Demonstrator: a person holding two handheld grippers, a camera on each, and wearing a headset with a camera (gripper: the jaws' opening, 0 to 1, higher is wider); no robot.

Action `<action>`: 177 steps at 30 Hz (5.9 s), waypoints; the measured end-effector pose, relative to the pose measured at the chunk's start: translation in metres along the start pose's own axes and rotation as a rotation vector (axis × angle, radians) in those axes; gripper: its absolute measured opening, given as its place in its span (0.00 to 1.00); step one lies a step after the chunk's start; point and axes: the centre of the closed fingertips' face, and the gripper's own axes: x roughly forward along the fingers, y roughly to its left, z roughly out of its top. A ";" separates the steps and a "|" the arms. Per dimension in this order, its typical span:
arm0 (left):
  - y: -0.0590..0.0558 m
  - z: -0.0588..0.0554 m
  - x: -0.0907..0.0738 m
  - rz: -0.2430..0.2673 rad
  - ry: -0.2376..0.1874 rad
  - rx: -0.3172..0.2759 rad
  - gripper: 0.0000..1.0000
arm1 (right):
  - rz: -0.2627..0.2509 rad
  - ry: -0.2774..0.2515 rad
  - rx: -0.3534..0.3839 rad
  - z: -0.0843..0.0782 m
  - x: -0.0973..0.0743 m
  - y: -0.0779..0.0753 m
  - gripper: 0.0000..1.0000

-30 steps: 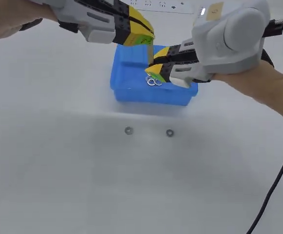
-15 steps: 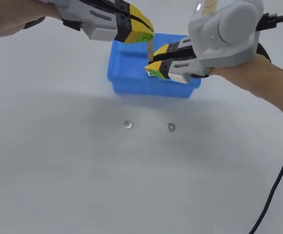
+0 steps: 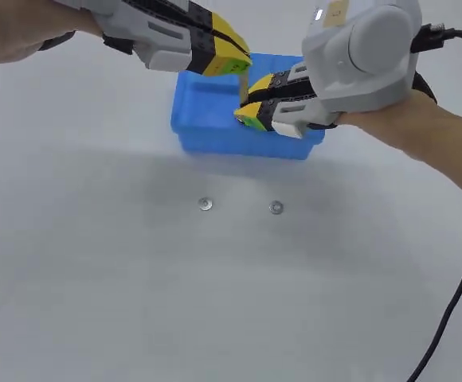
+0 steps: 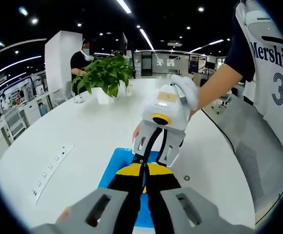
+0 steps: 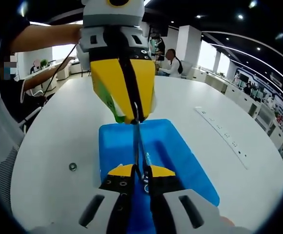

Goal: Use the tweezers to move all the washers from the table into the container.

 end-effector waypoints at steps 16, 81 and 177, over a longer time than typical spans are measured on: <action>-0.012 0.025 -0.017 0.011 -0.015 0.046 0.05 | -0.041 -0.046 0.004 0.024 -0.022 0.005 0.13; -0.113 -0.018 -0.039 -0.054 0.044 -0.002 0.05 | 0.081 -0.050 0.059 0.010 -0.007 0.121 0.13; -0.054 0.063 -0.046 -0.019 -0.019 0.188 0.05 | -0.064 -0.113 -0.090 0.066 -0.054 0.037 0.11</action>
